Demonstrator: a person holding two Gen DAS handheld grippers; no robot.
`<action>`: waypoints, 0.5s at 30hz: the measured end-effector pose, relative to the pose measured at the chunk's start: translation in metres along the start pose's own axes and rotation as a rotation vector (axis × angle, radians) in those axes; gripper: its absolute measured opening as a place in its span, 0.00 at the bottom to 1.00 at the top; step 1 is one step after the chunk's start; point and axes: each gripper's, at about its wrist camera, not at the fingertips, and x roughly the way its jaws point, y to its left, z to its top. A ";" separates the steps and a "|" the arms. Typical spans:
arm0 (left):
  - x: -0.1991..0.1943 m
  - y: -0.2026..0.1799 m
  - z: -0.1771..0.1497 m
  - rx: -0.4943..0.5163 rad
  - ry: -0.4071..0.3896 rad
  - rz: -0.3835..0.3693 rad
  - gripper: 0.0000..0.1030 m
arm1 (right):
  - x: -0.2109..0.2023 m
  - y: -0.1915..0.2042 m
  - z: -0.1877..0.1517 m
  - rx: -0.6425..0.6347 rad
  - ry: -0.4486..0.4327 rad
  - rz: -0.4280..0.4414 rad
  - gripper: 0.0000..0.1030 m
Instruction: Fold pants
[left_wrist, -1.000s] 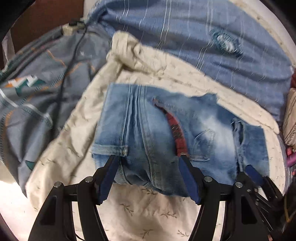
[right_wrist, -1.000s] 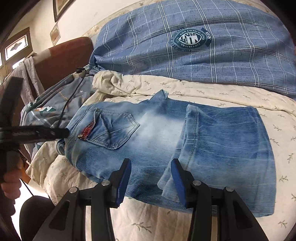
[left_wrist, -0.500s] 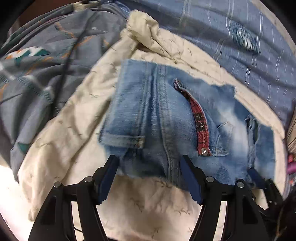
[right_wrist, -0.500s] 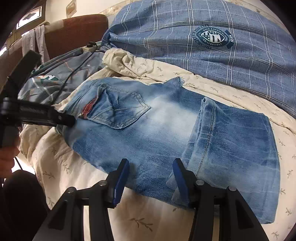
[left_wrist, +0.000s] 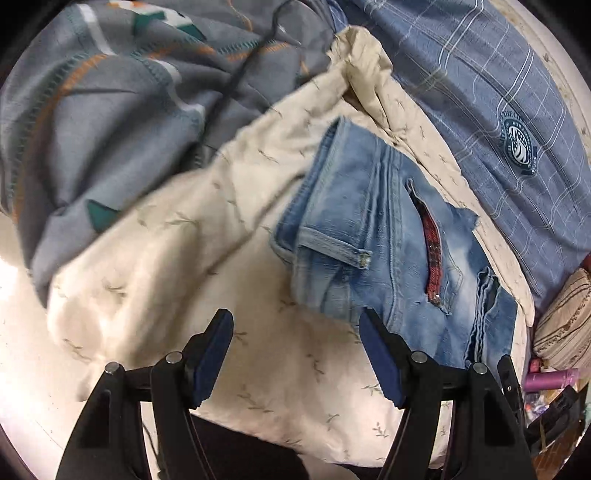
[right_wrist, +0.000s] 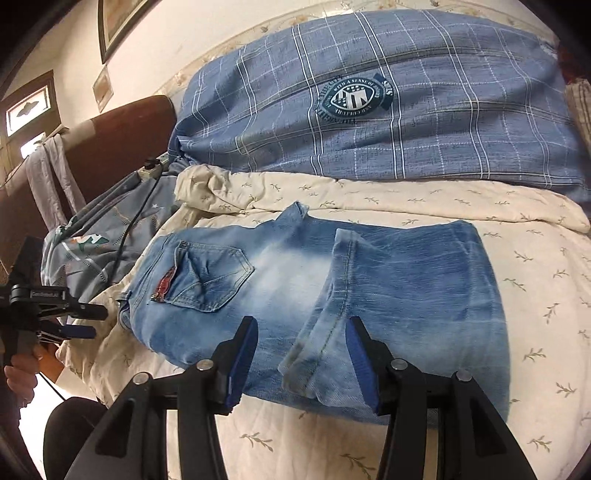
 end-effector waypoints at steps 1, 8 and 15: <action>0.006 -0.002 0.001 -0.007 0.012 -0.003 0.71 | -0.001 -0.001 0.000 -0.002 -0.004 0.001 0.52; 0.029 -0.024 0.010 0.039 -0.008 -0.005 0.68 | -0.003 -0.006 -0.001 0.007 -0.003 -0.002 0.52; 0.041 -0.028 0.021 0.073 0.004 -0.011 0.43 | 0.001 -0.001 0.000 -0.006 -0.001 0.003 0.52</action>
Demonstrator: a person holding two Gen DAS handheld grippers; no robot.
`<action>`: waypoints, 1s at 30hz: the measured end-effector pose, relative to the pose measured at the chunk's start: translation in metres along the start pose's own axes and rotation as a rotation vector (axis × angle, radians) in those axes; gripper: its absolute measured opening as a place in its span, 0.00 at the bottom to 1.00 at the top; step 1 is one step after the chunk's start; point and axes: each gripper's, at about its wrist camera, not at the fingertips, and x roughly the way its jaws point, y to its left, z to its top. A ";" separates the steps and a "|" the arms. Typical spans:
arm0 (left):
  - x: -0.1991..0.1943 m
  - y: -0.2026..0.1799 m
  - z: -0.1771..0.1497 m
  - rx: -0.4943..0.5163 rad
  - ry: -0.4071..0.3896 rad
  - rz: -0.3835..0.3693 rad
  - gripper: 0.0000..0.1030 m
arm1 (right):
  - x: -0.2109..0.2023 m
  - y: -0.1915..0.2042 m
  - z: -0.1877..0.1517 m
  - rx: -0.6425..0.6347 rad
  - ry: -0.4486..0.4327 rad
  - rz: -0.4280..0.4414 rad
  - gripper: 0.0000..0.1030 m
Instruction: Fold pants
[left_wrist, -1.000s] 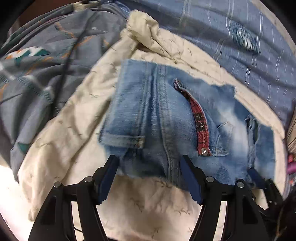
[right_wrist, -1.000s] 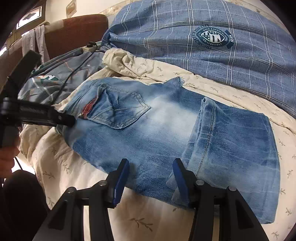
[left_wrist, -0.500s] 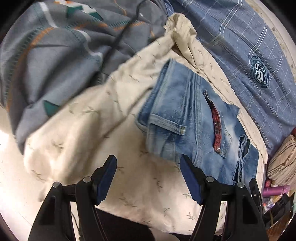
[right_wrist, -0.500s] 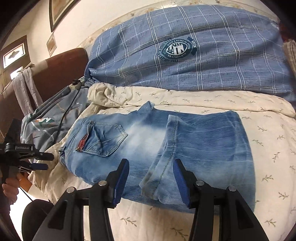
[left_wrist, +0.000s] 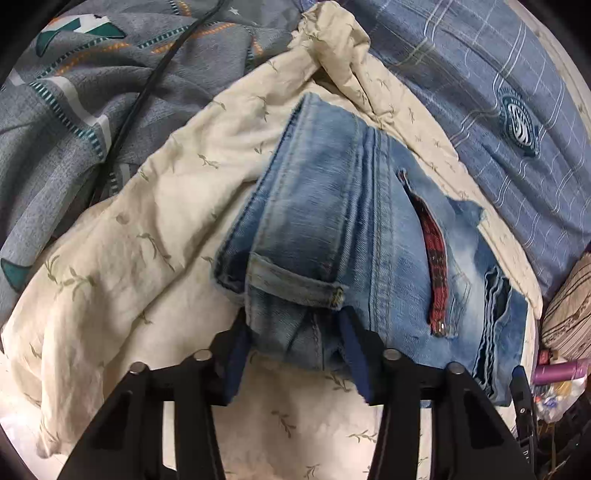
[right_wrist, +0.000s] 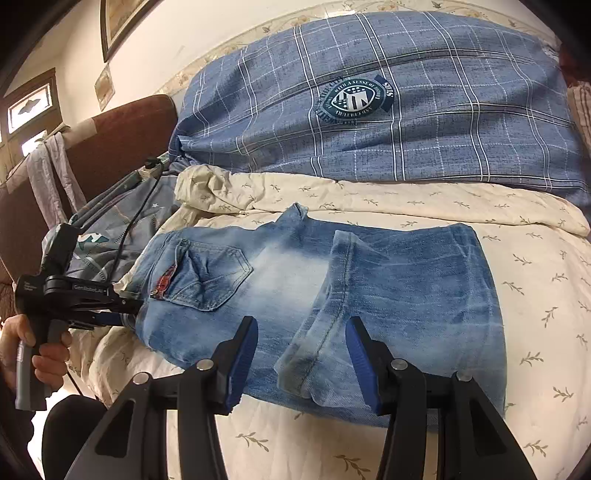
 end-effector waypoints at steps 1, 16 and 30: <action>-0.003 0.001 0.000 0.007 -0.012 0.002 0.39 | 0.000 0.001 0.000 -0.001 -0.002 -0.001 0.52; -0.014 -0.010 0.009 0.101 -0.051 0.108 0.64 | -0.002 -0.004 0.001 0.023 -0.009 -0.004 0.52; 0.017 0.023 0.021 -0.082 0.036 -0.077 0.59 | -0.004 -0.004 0.000 0.017 -0.006 -0.013 0.52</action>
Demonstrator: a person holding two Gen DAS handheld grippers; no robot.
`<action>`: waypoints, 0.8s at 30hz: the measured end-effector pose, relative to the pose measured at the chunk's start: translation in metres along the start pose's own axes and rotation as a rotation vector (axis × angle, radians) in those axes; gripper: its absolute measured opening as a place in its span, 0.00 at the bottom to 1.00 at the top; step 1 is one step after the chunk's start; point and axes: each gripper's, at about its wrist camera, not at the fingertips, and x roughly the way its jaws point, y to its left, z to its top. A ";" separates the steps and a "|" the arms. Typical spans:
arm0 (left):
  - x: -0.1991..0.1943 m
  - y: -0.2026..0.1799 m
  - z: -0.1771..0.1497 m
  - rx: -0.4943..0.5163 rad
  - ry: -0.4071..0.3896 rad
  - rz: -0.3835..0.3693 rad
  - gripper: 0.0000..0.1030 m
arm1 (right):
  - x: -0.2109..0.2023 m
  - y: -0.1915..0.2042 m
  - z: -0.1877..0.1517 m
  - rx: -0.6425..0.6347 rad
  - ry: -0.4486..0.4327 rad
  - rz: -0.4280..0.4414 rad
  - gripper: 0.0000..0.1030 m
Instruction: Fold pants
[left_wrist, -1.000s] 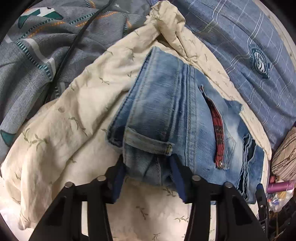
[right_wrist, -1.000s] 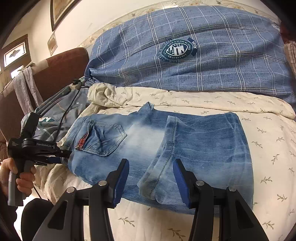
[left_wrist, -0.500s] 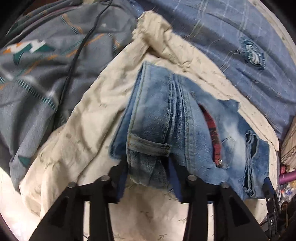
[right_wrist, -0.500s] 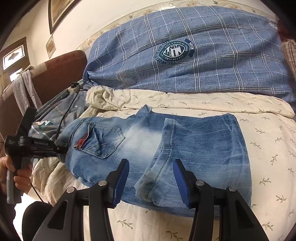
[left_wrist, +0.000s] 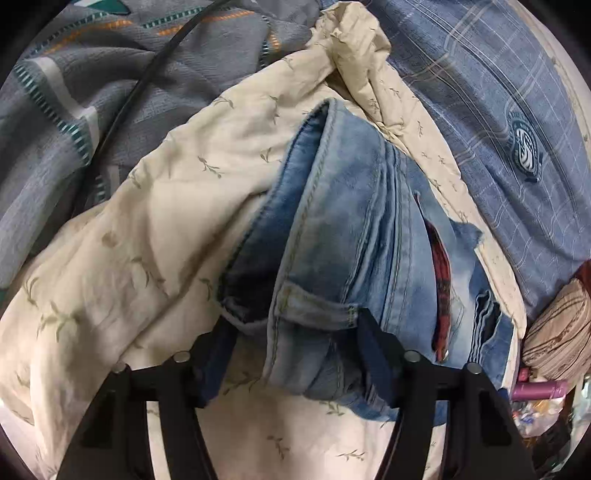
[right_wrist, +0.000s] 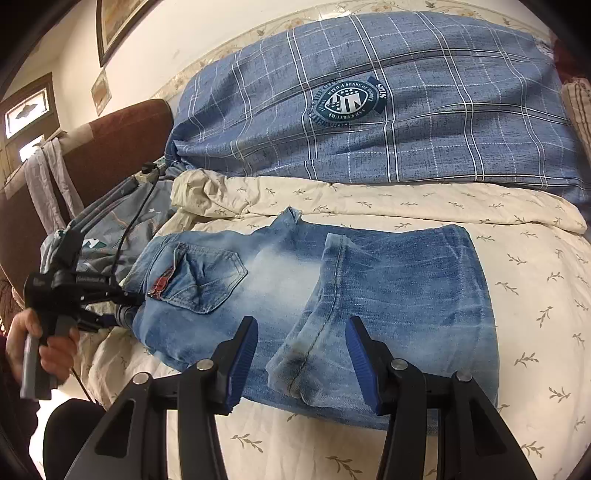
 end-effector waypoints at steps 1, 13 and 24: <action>0.000 0.002 0.002 -0.003 0.001 -0.015 0.53 | 0.000 0.000 0.000 -0.003 0.001 -0.001 0.52; 0.001 0.014 0.002 -0.056 -0.024 -0.107 0.68 | 0.003 0.004 0.000 -0.011 0.002 0.002 0.52; -0.010 -0.013 -0.007 0.081 -0.155 -0.005 0.34 | 0.001 0.000 0.000 -0.005 -0.006 -0.020 0.52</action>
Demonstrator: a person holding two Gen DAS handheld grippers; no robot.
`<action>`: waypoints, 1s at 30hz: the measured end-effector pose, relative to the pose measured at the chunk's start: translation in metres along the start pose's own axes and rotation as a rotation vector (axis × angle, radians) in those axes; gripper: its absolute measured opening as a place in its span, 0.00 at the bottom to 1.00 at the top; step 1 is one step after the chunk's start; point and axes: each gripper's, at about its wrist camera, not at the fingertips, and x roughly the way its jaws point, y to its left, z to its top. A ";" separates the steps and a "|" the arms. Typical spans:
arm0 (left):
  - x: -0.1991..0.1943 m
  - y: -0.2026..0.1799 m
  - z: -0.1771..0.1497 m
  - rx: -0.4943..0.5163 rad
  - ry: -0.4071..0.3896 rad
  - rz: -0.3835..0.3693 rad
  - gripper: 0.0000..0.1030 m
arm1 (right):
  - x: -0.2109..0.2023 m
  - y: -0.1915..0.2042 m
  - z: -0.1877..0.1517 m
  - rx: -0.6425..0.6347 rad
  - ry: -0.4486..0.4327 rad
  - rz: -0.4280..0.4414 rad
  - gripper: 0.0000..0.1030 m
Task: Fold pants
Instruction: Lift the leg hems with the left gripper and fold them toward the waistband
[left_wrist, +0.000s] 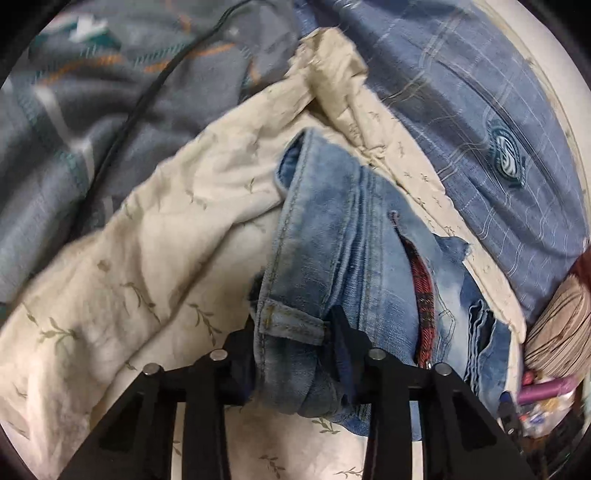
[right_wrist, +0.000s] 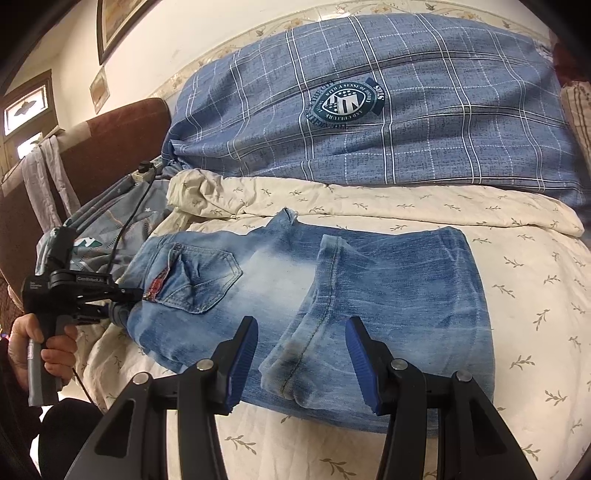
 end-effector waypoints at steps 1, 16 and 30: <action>-0.005 -0.002 0.000 0.019 -0.017 0.007 0.31 | 0.000 -0.001 0.000 0.003 0.000 -0.005 0.52; -0.076 -0.156 -0.024 0.482 -0.213 -0.041 0.22 | -0.027 -0.059 0.011 0.171 -0.061 -0.113 0.52; 0.029 -0.320 -0.162 0.909 0.139 -0.240 0.17 | -0.100 -0.177 0.005 0.555 -0.218 -0.223 0.52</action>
